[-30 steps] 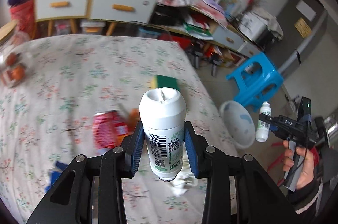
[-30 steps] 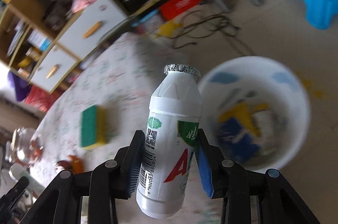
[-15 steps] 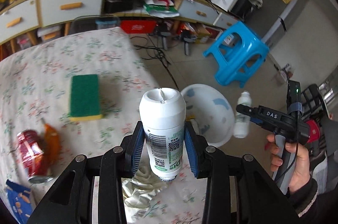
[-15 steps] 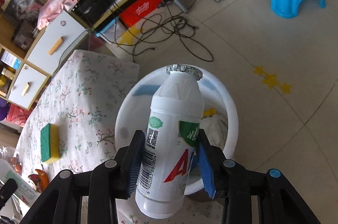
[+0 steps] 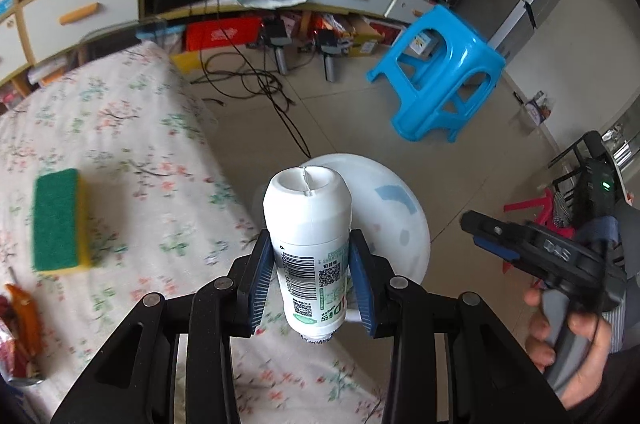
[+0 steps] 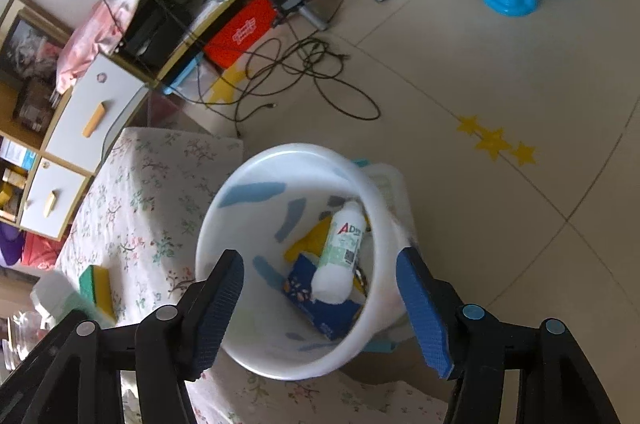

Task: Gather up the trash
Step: 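Drop both white yogurt bottles into the white bin from both grippers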

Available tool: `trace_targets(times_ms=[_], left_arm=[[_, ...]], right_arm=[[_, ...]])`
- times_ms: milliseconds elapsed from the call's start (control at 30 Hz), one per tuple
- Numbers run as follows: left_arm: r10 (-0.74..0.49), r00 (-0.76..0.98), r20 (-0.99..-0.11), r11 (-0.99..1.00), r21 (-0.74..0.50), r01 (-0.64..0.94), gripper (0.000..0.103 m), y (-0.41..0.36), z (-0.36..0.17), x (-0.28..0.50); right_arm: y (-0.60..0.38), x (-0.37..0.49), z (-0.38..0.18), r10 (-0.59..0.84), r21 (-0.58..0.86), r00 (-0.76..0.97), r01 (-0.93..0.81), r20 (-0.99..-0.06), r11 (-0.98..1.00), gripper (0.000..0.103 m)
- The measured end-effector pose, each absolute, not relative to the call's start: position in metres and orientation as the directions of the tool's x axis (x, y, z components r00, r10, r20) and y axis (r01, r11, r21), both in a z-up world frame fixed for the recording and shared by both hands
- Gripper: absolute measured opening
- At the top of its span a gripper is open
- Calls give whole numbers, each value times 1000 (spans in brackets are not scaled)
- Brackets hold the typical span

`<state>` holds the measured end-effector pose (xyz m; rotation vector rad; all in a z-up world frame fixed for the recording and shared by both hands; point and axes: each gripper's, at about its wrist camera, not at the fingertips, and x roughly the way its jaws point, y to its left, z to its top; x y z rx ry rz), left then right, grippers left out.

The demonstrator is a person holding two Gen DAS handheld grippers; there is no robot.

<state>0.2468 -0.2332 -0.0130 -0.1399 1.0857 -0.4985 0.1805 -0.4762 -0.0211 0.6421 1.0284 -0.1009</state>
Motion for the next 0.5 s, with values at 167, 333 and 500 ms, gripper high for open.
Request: trace_targets(times_ms=[167, 333, 500], left_arm=[[-469, 340, -815, 876, -379, 299, 39, -246, -29, 261], [-391, 357, -848, 909, -295, 294, 81, -253, -29, 264], [-368, 385, -846, 915, -256, 313, 88, -238, -18, 250]], right_arm=[[-481, 175, -19, 204, 431, 520, 364, -830, 826, 73], [-485, 170, -15, 192, 421, 523, 364, -830, 831, 74], [-486, 168, -11, 170, 411, 533, 374, -829, 832, 78]])
